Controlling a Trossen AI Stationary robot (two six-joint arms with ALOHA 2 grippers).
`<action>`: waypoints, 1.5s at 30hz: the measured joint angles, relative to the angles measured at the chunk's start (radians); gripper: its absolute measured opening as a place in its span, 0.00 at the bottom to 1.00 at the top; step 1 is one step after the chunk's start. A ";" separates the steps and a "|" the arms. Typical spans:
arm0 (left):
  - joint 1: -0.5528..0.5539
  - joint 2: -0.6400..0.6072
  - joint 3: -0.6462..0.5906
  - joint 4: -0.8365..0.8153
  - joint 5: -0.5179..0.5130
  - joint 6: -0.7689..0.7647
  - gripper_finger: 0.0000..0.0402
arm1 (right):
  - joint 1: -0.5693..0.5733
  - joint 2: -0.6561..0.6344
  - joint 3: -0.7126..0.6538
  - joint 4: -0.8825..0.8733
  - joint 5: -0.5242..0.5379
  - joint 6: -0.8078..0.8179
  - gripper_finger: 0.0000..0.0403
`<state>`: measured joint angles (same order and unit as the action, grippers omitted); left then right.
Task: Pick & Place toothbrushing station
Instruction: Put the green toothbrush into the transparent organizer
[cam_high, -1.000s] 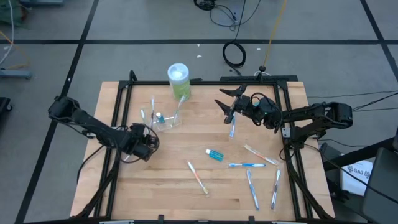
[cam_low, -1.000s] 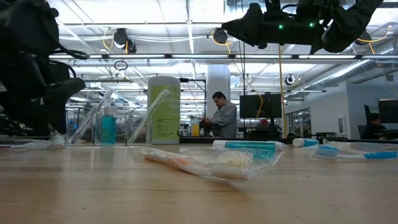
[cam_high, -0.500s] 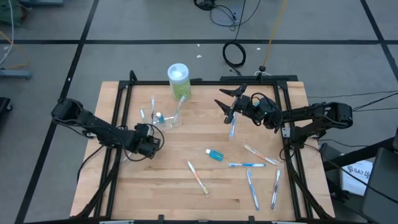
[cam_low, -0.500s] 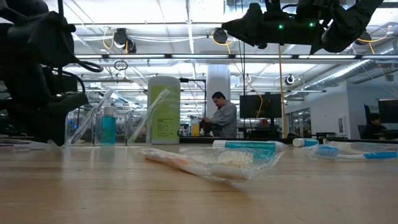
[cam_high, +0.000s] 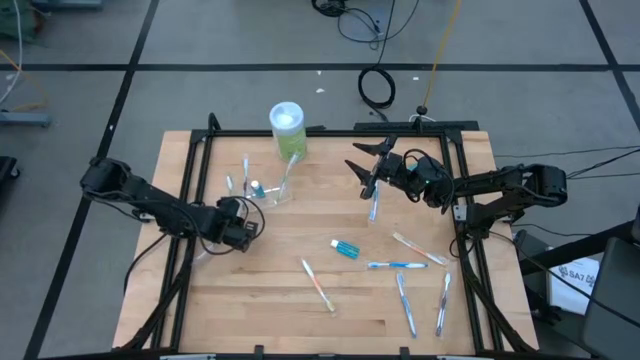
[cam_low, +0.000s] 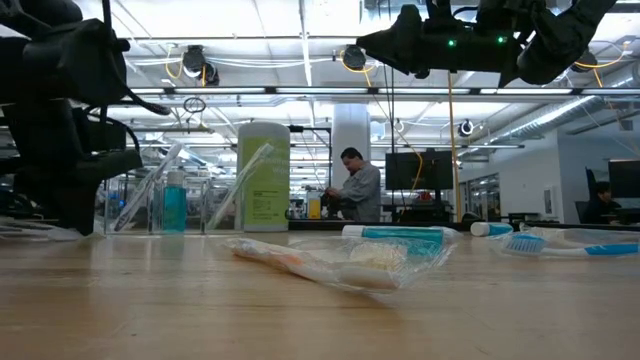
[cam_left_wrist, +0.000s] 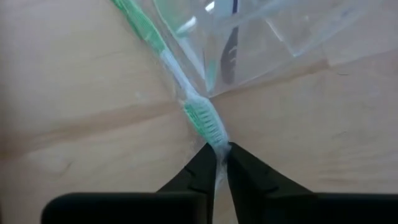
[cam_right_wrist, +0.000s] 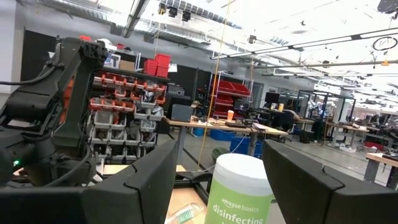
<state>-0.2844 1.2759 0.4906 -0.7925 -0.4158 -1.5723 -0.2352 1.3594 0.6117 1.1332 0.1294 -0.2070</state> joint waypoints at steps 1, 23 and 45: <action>0.000 -0.002 0.001 -0.001 0.001 0.002 0.08 | 0.000 0.000 0.000 0.000 0.000 0.000 0.57; 0.000 -0.029 0.102 -0.152 -0.033 0.060 0.04 | 0.000 0.000 0.000 -0.001 0.000 0.003 0.57; -0.008 -0.029 0.110 -0.040 0.150 0.127 0.01 | 0.000 0.000 0.000 -0.005 -0.002 0.004 0.57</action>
<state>-0.2927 1.2472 0.6010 -0.8323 -0.2657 -1.4448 -0.2351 1.3594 0.6117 1.1281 0.1278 -0.2031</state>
